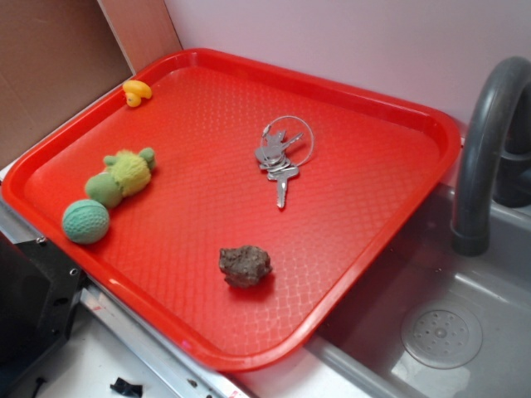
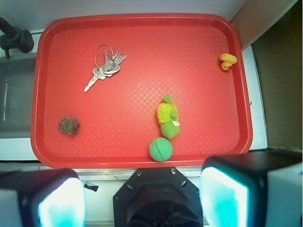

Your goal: Grab the rock.

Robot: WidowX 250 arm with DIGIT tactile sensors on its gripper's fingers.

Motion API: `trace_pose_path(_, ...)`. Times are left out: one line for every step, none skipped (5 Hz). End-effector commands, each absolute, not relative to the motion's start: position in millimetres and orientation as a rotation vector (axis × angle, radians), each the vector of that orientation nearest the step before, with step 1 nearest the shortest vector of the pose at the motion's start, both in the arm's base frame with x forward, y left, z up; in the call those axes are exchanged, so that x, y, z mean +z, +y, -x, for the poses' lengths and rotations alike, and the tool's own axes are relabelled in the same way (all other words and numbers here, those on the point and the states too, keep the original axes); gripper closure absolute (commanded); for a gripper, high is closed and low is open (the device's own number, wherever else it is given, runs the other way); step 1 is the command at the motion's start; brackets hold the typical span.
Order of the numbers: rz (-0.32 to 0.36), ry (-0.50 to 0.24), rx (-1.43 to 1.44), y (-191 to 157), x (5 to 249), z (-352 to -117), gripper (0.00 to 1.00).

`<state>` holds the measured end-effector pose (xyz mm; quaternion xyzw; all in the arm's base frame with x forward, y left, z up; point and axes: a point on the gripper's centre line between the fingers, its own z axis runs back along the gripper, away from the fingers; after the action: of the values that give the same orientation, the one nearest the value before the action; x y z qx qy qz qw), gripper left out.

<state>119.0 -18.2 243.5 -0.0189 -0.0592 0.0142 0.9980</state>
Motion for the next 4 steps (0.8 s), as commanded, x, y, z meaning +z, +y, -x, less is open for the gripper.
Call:
trace_pose_path(0.038,-0.119,0.028,-18.2,243.5,-119.0,0.00)
trace_pose_path(-0.015,-0.161,-0.216,-30.4,229.3,-138.4,0.00)
trace_pose_path(-0.045,-0.241,-0.461,-46.3,218.8,-148.9,0.00)
trace_pose_path(0.023,-0.222,-0.706,-71.5,187.2,-163.2,0.00)
